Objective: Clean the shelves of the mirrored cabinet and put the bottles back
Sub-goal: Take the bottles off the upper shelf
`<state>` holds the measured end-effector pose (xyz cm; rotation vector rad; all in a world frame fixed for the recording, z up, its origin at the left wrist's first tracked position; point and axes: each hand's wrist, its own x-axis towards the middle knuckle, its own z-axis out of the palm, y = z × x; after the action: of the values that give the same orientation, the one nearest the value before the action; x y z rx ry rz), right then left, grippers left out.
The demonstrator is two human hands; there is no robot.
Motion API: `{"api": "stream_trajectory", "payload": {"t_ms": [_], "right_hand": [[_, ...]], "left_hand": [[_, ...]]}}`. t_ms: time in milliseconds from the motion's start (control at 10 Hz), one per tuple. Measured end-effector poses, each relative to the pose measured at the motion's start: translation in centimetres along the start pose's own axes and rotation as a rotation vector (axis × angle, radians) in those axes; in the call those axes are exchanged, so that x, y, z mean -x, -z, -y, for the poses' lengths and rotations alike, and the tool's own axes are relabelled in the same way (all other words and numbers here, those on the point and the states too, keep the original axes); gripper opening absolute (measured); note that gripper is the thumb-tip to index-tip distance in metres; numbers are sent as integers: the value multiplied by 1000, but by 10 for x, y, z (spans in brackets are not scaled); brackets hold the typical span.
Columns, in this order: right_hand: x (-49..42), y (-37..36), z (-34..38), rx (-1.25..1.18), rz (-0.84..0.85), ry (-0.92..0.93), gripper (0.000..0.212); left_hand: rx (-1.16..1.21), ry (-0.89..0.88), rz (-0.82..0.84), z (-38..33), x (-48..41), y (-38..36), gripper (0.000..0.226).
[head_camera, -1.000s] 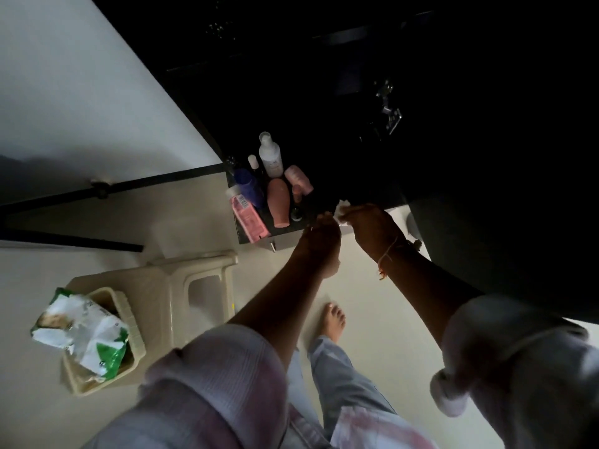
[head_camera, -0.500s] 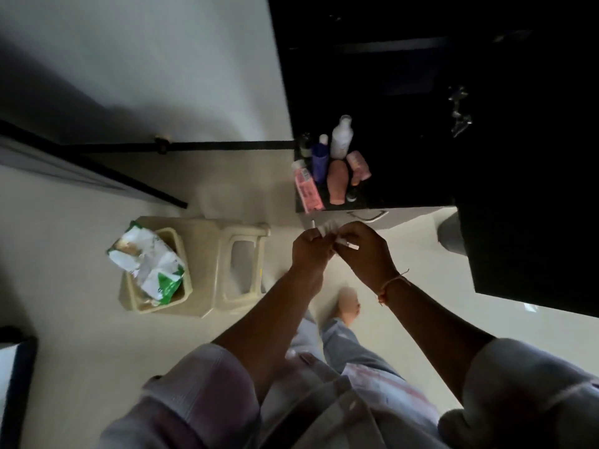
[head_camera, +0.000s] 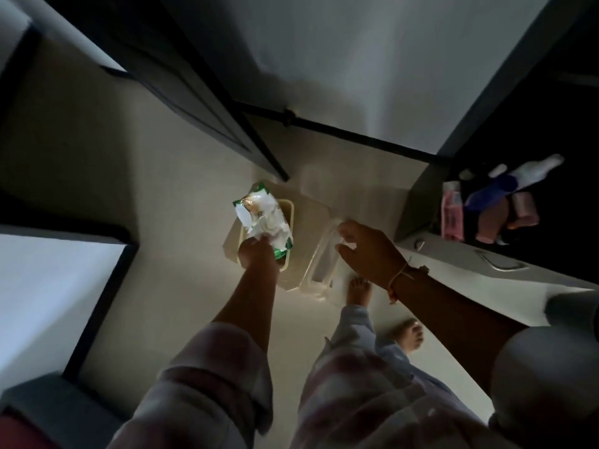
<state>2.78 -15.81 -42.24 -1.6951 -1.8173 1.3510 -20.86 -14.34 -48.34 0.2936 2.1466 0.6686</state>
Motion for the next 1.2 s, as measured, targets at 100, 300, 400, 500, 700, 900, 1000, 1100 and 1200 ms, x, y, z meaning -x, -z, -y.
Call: {"api": "stream_trajectory", "payload": {"t_ms": [100, 300, 400, 500, 700, 900, 1000, 1100, 1200], "right_hand": [[-9, -3, 7, 82, 48, 15, 39], [-13, 2, 4, 202, 138, -19, 36], [-13, 4, 1, 240, 139, -49, 37], [-12, 9, 4, 231, 121, -69, 40], [-4, 24, 6, 237, -5, -65, 40], [14, 51, -3, 183, -286, -51, 21], [35, 78, -22, 202, -503, -106, 7], [59, 101, -43, 198, -649, -241, 7], [79, 133, -79, 217, -814, -373, 31]], "left_hand": [[-33, 69, -11, 8, -39, 9, 40], [-709, -150, 26, 26, -53, 4, 55], [-271, 143, -64, 7, -41, -1, 44], [-306, -23, -152, -2, -21, -6, 56], [-278, -211, -174, -16, 8, -29, 68], [-495, -632, 86, -36, 53, -81, 36], [-496, -890, 365, -48, 99, -113, 9], [-470, -1023, 504, -58, 144, -136, 5], [-491, -1256, 616, -69, 194, -173, 11]]}}
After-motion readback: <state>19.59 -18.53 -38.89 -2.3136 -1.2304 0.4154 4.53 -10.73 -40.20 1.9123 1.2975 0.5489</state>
